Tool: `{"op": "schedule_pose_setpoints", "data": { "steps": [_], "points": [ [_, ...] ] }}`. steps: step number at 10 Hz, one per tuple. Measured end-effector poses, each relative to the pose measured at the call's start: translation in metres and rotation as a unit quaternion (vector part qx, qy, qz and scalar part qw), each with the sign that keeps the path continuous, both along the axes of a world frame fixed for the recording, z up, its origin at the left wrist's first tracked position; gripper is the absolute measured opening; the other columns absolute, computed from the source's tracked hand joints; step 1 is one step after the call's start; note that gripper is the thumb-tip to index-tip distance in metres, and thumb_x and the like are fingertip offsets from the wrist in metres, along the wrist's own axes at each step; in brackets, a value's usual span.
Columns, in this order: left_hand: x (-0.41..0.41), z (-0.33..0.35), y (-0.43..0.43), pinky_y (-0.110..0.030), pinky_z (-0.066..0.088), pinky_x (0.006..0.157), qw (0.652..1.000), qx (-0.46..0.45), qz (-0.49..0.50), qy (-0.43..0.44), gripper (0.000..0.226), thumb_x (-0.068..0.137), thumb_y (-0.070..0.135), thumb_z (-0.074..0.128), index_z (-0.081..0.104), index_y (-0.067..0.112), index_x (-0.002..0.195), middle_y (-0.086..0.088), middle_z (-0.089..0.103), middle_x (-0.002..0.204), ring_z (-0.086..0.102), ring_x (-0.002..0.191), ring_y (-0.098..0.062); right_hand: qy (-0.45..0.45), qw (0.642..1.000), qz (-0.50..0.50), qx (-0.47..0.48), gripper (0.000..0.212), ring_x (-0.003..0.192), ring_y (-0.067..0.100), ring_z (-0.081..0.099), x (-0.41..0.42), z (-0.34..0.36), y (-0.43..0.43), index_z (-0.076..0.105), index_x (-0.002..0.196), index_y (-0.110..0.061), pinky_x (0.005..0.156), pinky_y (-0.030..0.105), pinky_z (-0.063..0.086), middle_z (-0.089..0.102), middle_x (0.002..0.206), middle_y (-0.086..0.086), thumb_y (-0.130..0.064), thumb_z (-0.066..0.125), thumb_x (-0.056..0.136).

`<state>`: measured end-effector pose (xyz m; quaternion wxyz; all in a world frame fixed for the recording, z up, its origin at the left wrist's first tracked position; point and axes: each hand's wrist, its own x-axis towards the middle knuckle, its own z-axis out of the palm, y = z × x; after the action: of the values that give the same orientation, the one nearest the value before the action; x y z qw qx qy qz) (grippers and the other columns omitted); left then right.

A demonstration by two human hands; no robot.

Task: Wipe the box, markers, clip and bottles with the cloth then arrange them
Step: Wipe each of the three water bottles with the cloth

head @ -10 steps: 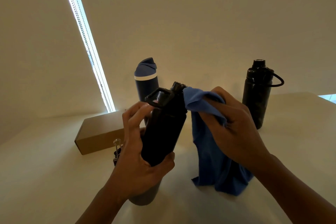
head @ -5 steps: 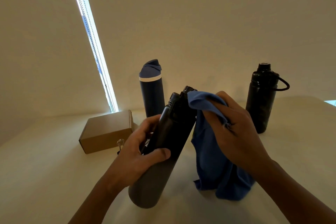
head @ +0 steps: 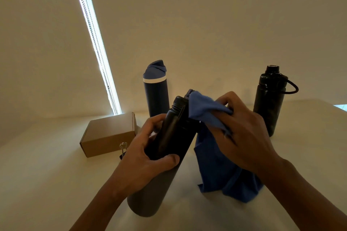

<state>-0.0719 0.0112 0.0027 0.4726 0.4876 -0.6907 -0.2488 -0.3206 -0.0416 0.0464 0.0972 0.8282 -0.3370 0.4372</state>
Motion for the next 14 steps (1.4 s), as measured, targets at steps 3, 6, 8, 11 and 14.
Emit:
{"op": "schedule_pose_setpoints", "data": {
  "steps": [3, 6, 8, 11, 14],
  "points": [
    [-0.007, 0.0, 0.006, -0.01, 0.054, 0.083, 0.999, -0.035, 0.007, -0.018, 0.098, 0.069, 0.011, 0.093, 0.041, 0.06, 0.137, 0.026, 0.059, 0.129, 0.057, 0.126, -0.001, -0.151, 0.977, 0.12, 0.092, 0.017, 0.086, -0.003, 0.055, -0.006, -0.002, 0.0, 0.06, 0.108, -0.029, 0.075, 0.017, 0.048, 0.057, 0.097, -0.021, -0.036, 0.053, 0.094],
    [-0.013, 0.002, 0.007, -0.012, 0.055, 0.085, 0.997, -0.075, 0.029, -0.018, 0.11, 0.061, -0.002, 0.096, 0.039, 0.056, 0.135, 0.026, 0.057, 0.126, 0.059, 0.122, -0.003, -0.252, 0.904, 0.25, 0.238, 0.027, 0.063, 0.003, 0.051, 0.008, 0.004, 0.007, 0.053, 0.088, -0.01, 0.058, 0.015, 0.04, 0.054, 0.071, -0.006, -0.03, 0.047, 0.104],
    [-0.012, 0.001, 0.005, -0.004, 0.049, 0.083, 0.995, -0.08, 0.046, -0.026, 0.109, 0.061, 0.003, 0.098, 0.039, 0.066, 0.127, 0.031, 0.055, 0.124, 0.056, 0.12, 0.006, -0.246, 0.887, 0.292, 0.259, 0.024, 0.063, 0.011, 0.043, -0.007, 0.004, 0.001, 0.05, 0.087, -0.008, 0.062, 0.022, 0.036, 0.045, 0.074, -0.006, -0.019, 0.042, 0.107],
    [-0.001, 0.009, 0.013, -0.034, 0.06, 0.086, 0.999, -0.012, -0.023, -0.027, 0.075, 0.073, 0.055, 0.072, 0.04, 0.058, 0.141, 0.015, 0.062, 0.128, 0.062, 0.119, -0.014, -0.245, 0.889, 0.286, 0.259, 0.022, 0.066, 0.004, 0.052, -0.004, 0.007, 0.006, 0.054, 0.09, -0.015, 0.062, 0.015, 0.042, 0.053, 0.075, -0.012, -0.031, 0.045, 0.102],
    [-0.011, 0.012, 0.016, -0.01, 0.053, 0.086, 0.996, -0.07, 0.031, -0.036, 0.081, 0.063, 0.056, 0.084, 0.044, 0.055, 0.134, 0.024, 0.062, 0.126, 0.062, 0.118, -0.001, -0.237, 0.901, 0.282, 0.229, 0.023, 0.068, 0.012, 0.052, -0.011, 0.014, 0.006, 0.054, 0.089, -0.008, 0.062, 0.023, 0.043, 0.052, 0.08, 0.0, -0.024, 0.044, 0.102]
  ]
}}
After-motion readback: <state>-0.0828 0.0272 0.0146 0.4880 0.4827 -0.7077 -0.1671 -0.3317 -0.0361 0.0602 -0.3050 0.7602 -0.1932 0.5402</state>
